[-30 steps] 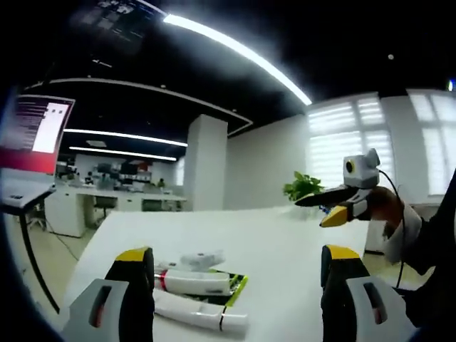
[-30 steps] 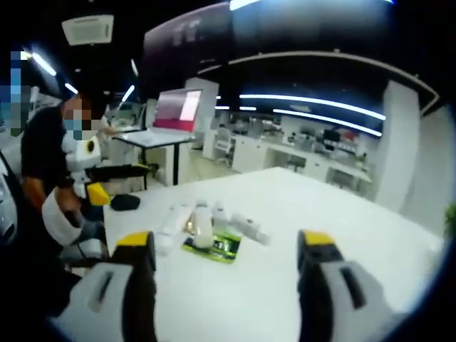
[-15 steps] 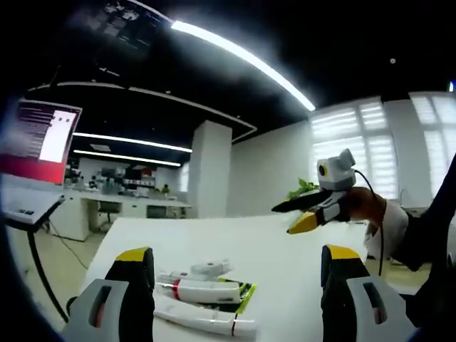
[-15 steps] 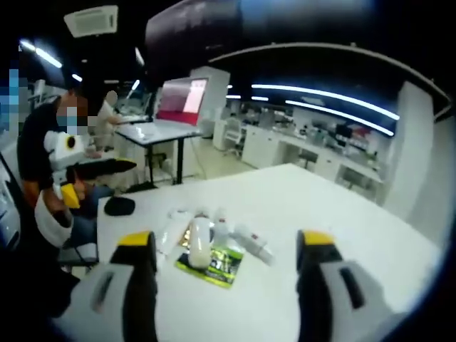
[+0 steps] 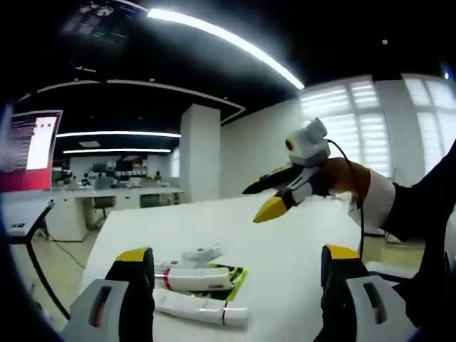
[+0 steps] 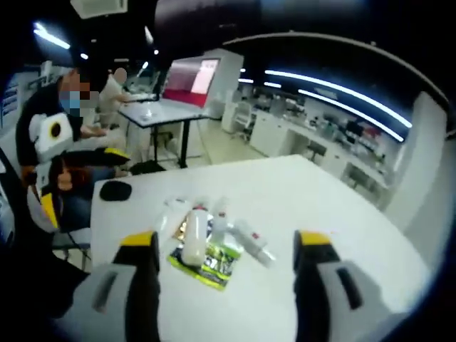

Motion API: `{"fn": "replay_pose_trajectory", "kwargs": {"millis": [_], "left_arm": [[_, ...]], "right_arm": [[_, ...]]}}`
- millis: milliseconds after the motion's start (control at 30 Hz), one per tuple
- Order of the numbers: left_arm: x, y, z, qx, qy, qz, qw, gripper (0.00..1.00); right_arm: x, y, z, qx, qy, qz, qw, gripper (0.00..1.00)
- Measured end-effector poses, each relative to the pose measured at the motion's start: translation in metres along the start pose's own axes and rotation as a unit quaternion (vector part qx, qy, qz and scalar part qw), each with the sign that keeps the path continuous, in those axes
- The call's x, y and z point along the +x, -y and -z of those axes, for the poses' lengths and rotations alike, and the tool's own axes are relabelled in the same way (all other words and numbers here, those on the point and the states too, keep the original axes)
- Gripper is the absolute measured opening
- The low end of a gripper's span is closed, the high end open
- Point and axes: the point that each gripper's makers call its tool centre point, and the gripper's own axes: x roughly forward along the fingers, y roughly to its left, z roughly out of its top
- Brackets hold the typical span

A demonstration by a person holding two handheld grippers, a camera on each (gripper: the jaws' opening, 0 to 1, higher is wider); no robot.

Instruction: Arrange the skincare products in the storage area until every visible bottle or jar stands upright without overlapping.

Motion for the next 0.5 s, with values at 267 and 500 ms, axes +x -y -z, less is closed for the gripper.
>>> {"fn": "replay_pose_trajectory", "kwargs": {"millis": [267,500], "left_arm": [[-0.01,0.0,-0.001,-0.007,0.018,-0.006,0.9998,0.98],[-0.021,-0.008,-0.012,-0.025,0.044,-0.018,0.9985,0.97]], "right_arm": [[0.009,-0.009,-0.004,-0.006,-0.022,-0.011,0.9997,0.7],[0.029,-0.021,-0.019,-0.023,-0.033,-0.036,0.9986,0.66]]}}
